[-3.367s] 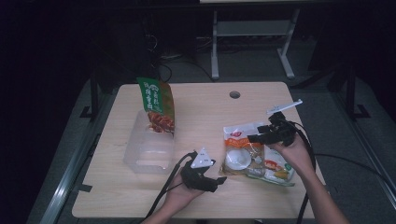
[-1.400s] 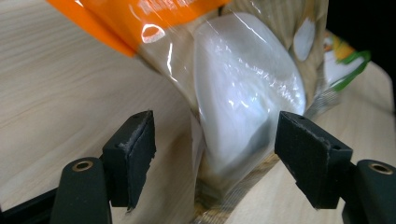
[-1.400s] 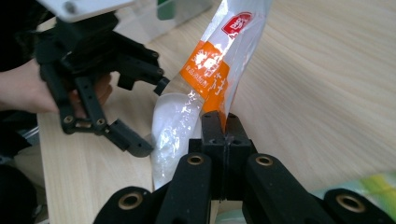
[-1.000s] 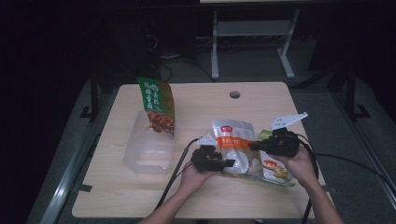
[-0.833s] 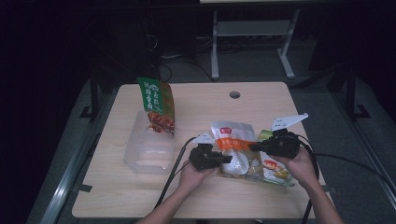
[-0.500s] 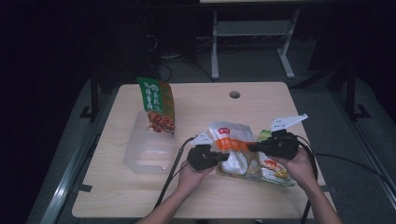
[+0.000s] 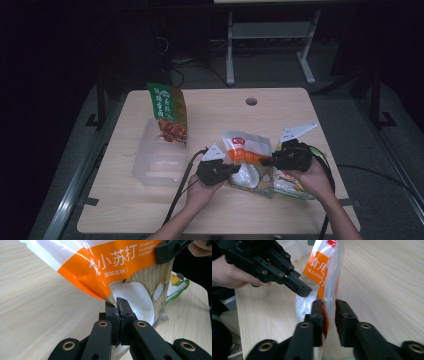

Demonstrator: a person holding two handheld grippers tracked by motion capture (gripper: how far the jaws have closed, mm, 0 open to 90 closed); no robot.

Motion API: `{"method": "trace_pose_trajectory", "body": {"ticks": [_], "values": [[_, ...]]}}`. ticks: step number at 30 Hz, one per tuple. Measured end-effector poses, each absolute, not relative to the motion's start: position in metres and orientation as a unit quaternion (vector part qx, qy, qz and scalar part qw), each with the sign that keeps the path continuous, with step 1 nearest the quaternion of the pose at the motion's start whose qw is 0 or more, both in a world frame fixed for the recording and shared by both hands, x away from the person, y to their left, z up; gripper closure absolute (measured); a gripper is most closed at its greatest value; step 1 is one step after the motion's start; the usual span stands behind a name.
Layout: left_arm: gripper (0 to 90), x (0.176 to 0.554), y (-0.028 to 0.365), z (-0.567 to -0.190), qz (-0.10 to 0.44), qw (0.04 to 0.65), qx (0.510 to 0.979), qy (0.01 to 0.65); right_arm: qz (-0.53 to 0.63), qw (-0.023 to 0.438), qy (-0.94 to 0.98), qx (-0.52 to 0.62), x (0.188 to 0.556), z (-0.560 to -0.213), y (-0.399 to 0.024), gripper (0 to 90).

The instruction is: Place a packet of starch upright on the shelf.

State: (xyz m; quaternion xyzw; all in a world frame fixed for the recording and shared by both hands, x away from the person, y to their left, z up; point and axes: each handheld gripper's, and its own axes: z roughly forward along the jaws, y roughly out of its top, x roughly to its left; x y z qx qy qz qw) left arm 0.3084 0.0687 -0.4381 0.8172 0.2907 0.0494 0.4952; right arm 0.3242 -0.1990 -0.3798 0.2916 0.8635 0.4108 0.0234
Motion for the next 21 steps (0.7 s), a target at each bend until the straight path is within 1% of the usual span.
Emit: {"method": "trace_pose_trajectory", "body": {"ticks": [1, 3, 6, 8, 9, 10, 11, 12, 15, 18, 19, 20, 21], "values": [[88.6, 0.307, 0.068, -0.438, 0.052, 0.495, 0.818, 0.29, 0.406, 0.027, 0.866, 0.291, 0.325, -0.38, -0.197, 70.8], [88.7, 0.306, 0.068, -0.437, 0.055, 0.492, 0.821, 0.284, 0.395, 0.02, 0.868, 0.3, 0.327, -0.38, -0.194, 68.0], [88.8, 0.303, 0.067, -0.437, 0.064, 0.489, 0.823, 0.28, 0.387, 0.014, 0.87, 0.305, 0.33, -0.382, -0.188, 67.8], [88.8, 0.303, 0.068, -0.437, 0.063, 0.488, 0.824, 0.28, 0.382, 0.006, 0.872, 0.305, 0.331, -0.384, -0.184, 73.4], [88.8, 0.303, 0.068, -0.438, 0.065, 0.488, 0.825, 0.279, 0.38, 0.004, 0.873, 0.304, 0.331, -0.386, -0.182, 73.7], [88.8, 0.303, 0.068, -0.438, 0.064, 0.486, 0.826, 0.279, 0.376, -0.001, 0.875, 0.304, 0.332, -0.387, -0.179, 76.2], [88.7, 0.303, 0.068, -0.438, 0.063, 0.486, 0.826, 0.279, 0.373, 0.001, 0.878, 0.299, 0.332, -0.388, -0.177, 80.9], [88.6, 0.302, 0.07, -0.439, 0.062, 0.487, 0.825, 0.279, 0.369, 0.005, 0.881, 0.296, 0.332, -0.389, -0.175, 82.5], [87.6, 0.302, 0.073, -0.438, 0.061, 0.489, 0.823, 0.282, 0.375, -0.004, 0.878, 0.297, 0.333, -0.389, -0.175, 88.9], [85.3, 0.301, 0.075, -0.437, 0.061, 0.487, 0.825, 0.282, 0.379, -0.003, 0.875, 0.302, 0.332, -0.388, -0.176, 89.5], [81.3, 0.3, 0.077, -0.437, 0.065, 0.484, 0.825, 0.284, 0.383, 0.0, 0.874, 0.298, 0.332, -0.388, -0.176, 89.7], [74.2, 0.299, 0.078, -0.436, 0.066, 0.484, 0.823, 0.289, 0.388, -0.003, 0.871, 0.301, 0.33, -0.387, -0.176, 89.7], [71.5, 0.299, 0.08, -0.435, 0.067, 0.48, 0.825, 0.29, 0.391, -0.005, 0.87, 0.301, 0.33, -0.386, -0.176, 89.7]]}}
